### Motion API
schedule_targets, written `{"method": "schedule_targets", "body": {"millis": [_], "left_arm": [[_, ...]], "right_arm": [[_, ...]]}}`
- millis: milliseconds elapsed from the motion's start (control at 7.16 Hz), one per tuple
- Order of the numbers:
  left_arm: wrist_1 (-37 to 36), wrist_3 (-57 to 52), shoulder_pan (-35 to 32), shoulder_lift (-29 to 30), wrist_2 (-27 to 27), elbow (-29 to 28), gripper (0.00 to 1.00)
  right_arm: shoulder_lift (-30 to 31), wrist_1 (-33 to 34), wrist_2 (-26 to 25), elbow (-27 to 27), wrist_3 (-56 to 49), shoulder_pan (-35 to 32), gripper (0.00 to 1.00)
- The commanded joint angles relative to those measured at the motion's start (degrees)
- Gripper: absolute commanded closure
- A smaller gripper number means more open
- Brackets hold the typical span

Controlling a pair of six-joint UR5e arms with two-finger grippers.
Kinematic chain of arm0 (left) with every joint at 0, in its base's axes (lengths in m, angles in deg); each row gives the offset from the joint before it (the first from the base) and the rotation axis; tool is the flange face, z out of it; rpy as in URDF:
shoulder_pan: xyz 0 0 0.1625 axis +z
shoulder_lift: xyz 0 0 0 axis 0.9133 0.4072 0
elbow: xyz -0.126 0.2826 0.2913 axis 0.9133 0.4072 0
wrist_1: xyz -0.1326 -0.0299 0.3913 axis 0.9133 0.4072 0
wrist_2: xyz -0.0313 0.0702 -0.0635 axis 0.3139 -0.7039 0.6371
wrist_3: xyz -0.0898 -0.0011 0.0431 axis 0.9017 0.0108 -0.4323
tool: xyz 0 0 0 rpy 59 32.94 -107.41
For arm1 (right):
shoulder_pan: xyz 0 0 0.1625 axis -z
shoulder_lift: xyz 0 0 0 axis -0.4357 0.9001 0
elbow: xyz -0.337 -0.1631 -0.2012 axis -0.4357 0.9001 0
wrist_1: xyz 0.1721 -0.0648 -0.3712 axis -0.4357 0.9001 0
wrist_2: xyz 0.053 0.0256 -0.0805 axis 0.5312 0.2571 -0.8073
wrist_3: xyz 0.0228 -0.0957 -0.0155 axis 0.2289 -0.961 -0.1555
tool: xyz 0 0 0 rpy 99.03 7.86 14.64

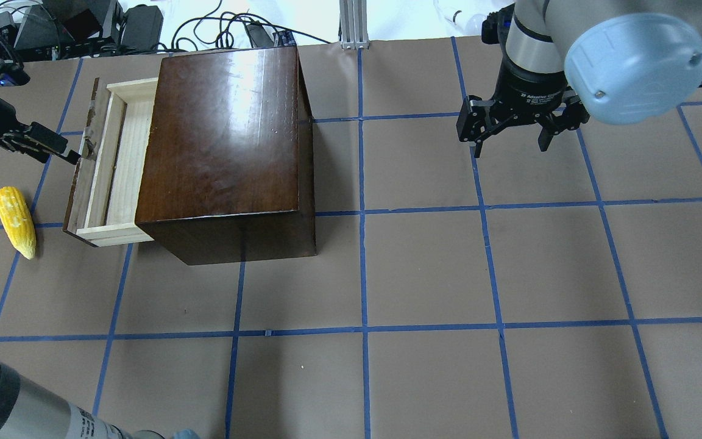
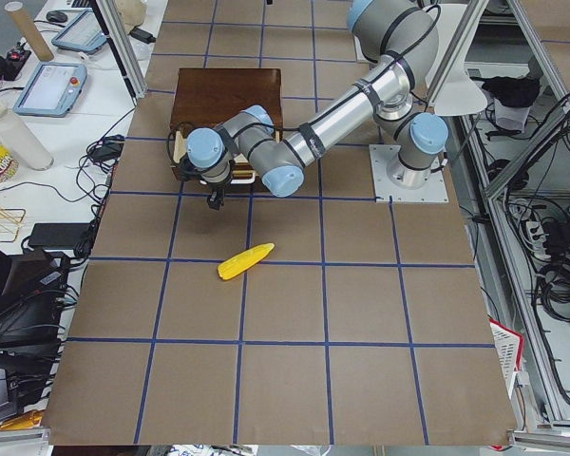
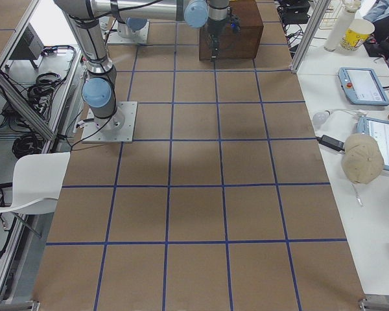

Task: Open drawer and put corn inside
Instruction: 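Release the handle and move the left gripper over the yellow corn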

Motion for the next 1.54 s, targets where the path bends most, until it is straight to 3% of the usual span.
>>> {"method": "schedule_targets", "body": {"millis": [0,419,559,699,838,1397], "left_arm": [[3.77,6.94,0.80,-0.80,-5.29,-6.07,0.00],[0.46,13.80,5.97,1.13,-6.89,-5.58,0.00],[-3.04,14.52,7.12,1.83,-8.29,-4.09,0.00],[-9.42,15.23,7.30,2.36,-13.96,-1.46,0.00],[-14.01,16.02,7.65,2.28,-14.19,1.69,0.00],[-14.94,25.06,8.10,2.54,-14.54,5.24,0.00]], "right_arm": [[-0.03,0.06,0.00,0.00,0.00,0.00,0.00],[0.06,-0.03,0.00,0.00,0.00,0.00,0.00],[-0.03,-0.03,-0.09,0.00,0.00,0.00,0.00],[0.06,0.06,-0.09,0.00,0.00,0.00,0.00],[0.06,0.06,0.00,0.00,0.00,0.00,0.00],[0.06,0.06,0.00,0.00,0.00,0.00,0.00]]}}
